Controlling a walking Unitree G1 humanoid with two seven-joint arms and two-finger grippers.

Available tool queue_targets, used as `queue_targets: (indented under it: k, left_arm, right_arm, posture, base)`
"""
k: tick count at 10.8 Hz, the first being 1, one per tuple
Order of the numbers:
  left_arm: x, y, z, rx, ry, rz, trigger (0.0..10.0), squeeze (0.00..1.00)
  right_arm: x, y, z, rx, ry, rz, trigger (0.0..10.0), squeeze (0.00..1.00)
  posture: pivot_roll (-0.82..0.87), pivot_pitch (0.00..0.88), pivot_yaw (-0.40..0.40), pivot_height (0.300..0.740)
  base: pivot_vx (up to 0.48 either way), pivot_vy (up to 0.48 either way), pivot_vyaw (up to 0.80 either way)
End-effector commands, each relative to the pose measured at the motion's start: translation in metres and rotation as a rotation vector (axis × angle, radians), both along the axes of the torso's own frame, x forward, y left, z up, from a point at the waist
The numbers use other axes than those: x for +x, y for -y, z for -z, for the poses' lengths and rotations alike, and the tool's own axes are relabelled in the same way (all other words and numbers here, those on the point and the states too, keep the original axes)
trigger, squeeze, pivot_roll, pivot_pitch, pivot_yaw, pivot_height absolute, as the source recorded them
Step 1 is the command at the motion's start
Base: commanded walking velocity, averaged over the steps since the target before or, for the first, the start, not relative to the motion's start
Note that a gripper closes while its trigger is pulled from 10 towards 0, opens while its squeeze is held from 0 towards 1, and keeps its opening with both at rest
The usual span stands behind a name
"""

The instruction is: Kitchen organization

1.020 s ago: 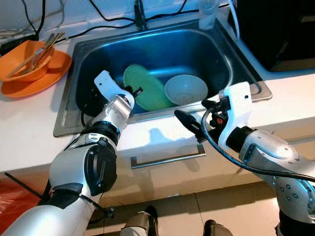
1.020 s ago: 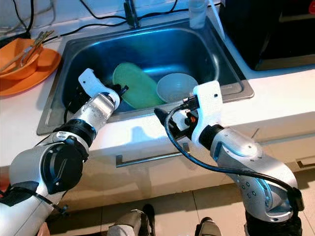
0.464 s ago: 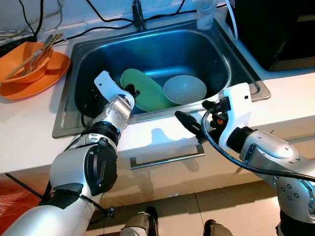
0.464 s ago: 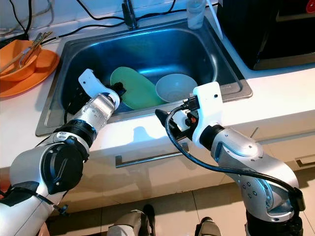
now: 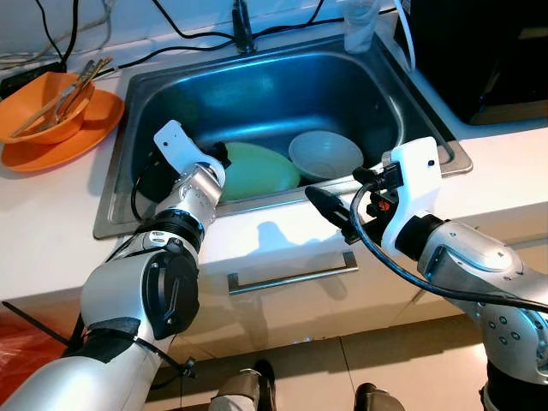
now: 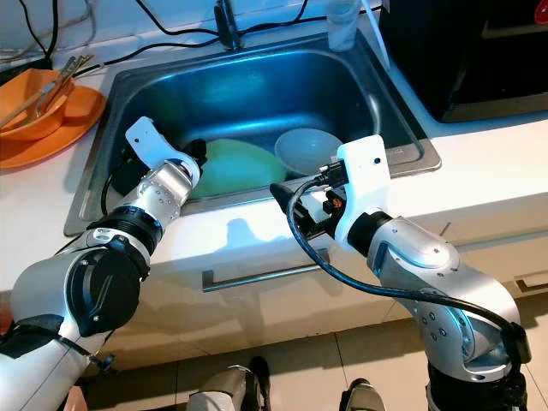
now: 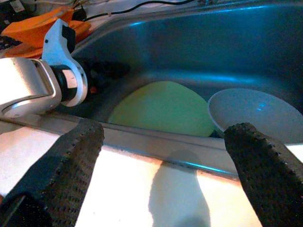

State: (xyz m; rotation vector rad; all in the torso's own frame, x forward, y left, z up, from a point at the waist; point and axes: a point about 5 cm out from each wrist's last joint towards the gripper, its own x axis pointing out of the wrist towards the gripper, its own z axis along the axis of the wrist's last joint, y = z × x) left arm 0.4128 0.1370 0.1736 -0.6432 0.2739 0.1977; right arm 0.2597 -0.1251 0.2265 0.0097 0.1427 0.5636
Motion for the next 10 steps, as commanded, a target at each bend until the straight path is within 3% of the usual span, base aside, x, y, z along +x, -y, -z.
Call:
queue_targets:
  k: [1,4,7,10]
  left_arm:
    - [0.004,-0.004,-0.014,0.025,0.027,-0.018,10.0,1.00]
    - [0.005,-0.008,-0.019,0.037,0.039,-0.033,10.0,1.00]
    - [0.008,-0.019,-0.035,0.112,0.095,-0.064,10.0,1.00]
    - [0.008,-0.028,-0.039,0.280,0.161,-0.022,10.0,1.00]
  right_arm:
    - [0.000,-0.004,-0.002,-0.001,0.010,-0.026,10.0,0.22]
    - [0.003,-0.003,-0.003,-0.004,0.017,-0.025,10.0,0.22]
    - [0.010,-0.004,-0.004,-0.006,0.037,-0.024,10.0,0.22]
    - [0.022,-0.007,-0.007,0.007,0.068,-0.026,10.0,0.22]
  posture:
    - [-0.15,0.145,0.162,0.740]
    - [-0.15,0.135,0.152,0.740]
    - [-0.11,0.112,0.130,0.740]
    - [-0.06,0.081,0.109,0.740]
  base:
    - [0.000,0.000,0.00]
    - [0.000,0.000,0.00]
    - [0.000,0.000,0.00]
    - [0.000,0.000,0.00]
